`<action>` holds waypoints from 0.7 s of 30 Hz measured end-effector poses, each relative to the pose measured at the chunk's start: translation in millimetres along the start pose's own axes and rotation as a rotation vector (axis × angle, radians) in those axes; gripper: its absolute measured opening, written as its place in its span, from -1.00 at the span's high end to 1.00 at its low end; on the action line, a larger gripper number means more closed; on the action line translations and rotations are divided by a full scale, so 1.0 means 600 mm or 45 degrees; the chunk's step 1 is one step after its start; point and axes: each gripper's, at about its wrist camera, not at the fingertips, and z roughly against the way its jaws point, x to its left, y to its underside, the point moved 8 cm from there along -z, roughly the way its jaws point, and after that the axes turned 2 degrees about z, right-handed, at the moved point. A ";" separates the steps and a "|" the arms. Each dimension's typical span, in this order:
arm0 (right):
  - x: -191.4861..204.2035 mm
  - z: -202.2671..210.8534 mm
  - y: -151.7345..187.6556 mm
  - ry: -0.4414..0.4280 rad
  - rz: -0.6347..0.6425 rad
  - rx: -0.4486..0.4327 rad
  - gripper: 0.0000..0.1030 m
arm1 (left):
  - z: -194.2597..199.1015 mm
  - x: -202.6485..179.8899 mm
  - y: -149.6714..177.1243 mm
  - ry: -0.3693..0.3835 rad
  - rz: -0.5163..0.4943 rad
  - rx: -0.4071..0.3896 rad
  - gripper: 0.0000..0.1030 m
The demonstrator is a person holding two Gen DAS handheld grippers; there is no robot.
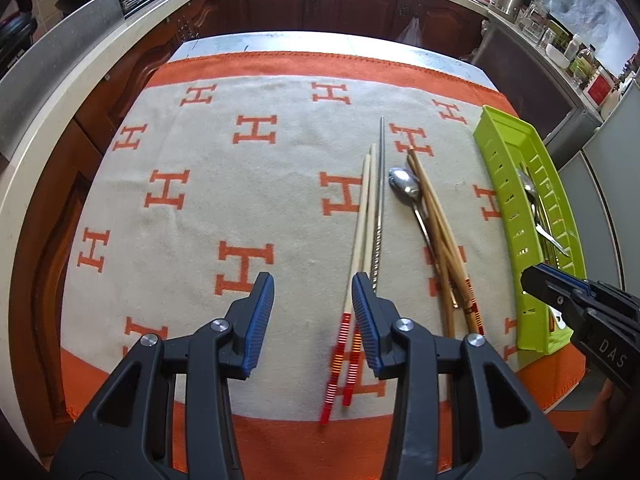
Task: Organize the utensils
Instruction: 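Move both open tools back over the remaining chopsticks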
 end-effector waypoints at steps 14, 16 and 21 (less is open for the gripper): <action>0.031 -0.027 0.001 0.012 0.036 0.041 0.70 | -0.029 0.052 0.009 0.020 0.070 0.041 0.28; 0.032 -0.030 0.002 0.006 0.036 0.042 0.70 | -0.034 0.055 0.009 0.035 0.076 0.051 0.28; 0.040 -0.039 0.004 -0.025 0.045 0.051 0.70 | -0.049 0.044 0.009 0.157 0.081 0.084 0.28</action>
